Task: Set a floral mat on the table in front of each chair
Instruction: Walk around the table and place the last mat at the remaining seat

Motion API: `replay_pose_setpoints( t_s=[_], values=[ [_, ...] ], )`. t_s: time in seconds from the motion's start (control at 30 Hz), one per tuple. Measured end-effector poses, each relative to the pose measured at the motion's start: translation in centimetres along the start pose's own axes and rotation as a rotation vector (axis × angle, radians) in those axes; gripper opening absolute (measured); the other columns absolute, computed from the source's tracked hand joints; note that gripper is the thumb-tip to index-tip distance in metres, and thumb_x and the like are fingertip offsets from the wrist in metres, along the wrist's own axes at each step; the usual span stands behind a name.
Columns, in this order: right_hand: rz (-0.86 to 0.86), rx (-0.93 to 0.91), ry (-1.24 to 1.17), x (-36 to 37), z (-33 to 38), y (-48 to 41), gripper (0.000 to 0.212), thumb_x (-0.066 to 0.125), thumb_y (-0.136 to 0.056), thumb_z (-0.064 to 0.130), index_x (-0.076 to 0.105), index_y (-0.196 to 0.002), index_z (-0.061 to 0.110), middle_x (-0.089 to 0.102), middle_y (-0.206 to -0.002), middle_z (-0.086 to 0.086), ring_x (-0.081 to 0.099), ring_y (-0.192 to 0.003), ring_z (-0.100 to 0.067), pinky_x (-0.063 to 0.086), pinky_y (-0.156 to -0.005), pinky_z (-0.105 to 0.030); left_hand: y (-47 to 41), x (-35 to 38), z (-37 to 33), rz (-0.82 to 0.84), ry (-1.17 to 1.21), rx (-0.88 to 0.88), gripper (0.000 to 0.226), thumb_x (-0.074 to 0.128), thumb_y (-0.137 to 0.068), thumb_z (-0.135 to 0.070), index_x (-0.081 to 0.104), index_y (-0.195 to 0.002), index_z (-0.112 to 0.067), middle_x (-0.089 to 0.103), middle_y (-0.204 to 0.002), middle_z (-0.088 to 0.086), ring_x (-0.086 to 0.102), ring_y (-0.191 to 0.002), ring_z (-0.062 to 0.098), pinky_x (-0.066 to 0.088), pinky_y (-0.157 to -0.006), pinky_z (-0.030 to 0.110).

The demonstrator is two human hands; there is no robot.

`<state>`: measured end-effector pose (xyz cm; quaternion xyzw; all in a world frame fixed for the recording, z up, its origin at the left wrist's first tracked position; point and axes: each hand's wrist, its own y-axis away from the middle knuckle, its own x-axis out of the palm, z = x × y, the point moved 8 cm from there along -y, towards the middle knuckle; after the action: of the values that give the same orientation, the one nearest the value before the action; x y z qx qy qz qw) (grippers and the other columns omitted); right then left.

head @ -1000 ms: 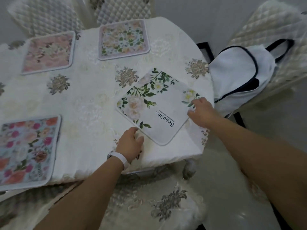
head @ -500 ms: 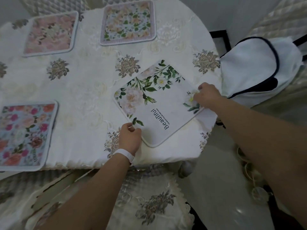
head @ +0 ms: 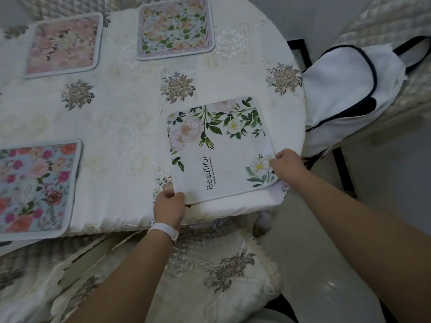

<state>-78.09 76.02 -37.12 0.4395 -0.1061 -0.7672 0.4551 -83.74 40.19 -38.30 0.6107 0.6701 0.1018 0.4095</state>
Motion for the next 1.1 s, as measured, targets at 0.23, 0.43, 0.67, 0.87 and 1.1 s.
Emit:
replay_pose_setpoints(
  t_s=[0.23,0.43,0.67,0.87,1.1],
  values=[
    [0.122,0.141,-0.224,7.8,-1.5,8.3,0.021,0.061,-0.086,0.01,0.049,-0.069,0.012,0.064,-0.078,-0.019,0.067,-0.069,-0.031,0.06,-0.063,-0.044,0.4,-1.3,0.9,0.107,0.282,-0.058,0.011,0.052,-0.089,0.0,0.061,-0.094,-0.004,0.067,-0.081,0.013,0.064,-0.063,0.018,0.05,-0.055,0.026],
    [0.199,0.165,-0.283,13.3,0.0,12.2,0.012,0.064,-0.089,0.008,0.057,-0.08,0.008,0.07,-0.076,-0.017,0.065,-0.06,-0.024,0.055,-0.056,-0.032,0.7,0.2,2.1,0.235,0.21,-0.052,0.021,0.058,-0.083,-0.006,0.057,-0.104,-0.002,0.067,-0.1,0.018,0.068,-0.083,0.031,0.055,-0.057,0.031],
    [0.238,0.189,-0.367,16.8,1.1,13.9,0.007,0.064,-0.089,0.008,0.058,-0.086,0.006,0.068,-0.077,-0.013,0.064,-0.058,-0.02,0.054,-0.057,-0.033,-0.8,-1.3,3.2,0.215,0.216,0.032,0.044,0.065,-0.07,-0.009,0.056,-0.113,-0.008,0.07,-0.107,0.013,0.068,-0.094,0.029,0.057,-0.082,0.051],
    [0.11,0.308,-0.651,15.8,1.2,11.6,0.012,0.06,-0.092,0.009,0.06,-0.102,0.002,0.071,-0.094,-0.018,0.067,-0.074,-0.025,0.057,-0.057,-0.031,-1.1,-4.6,2.0,0.18,0.15,0.11,0.033,0.058,-0.086,0.003,0.045,-0.111,-0.015,0.064,-0.1,0.003,0.064,-0.097,0.025,0.056,-0.085,0.047],
    [-0.141,0.274,-0.655,11.0,1.1,8.1,0.007,0.061,-0.088,0.007,0.061,-0.085,0.014,0.068,-0.1,-0.016,0.065,-0.081,-0.026,0.059,-0.071,-0.037,-4.9,-9.6,0.8,0.145,-0.103,0.259,0.03,0.061,-0.087,-0.009,0.049,-0.108,-0.026,0.068,-0.11,0.008,0.067,-0.092,0.023,0.057,-0.082,0.041]
  ],
)
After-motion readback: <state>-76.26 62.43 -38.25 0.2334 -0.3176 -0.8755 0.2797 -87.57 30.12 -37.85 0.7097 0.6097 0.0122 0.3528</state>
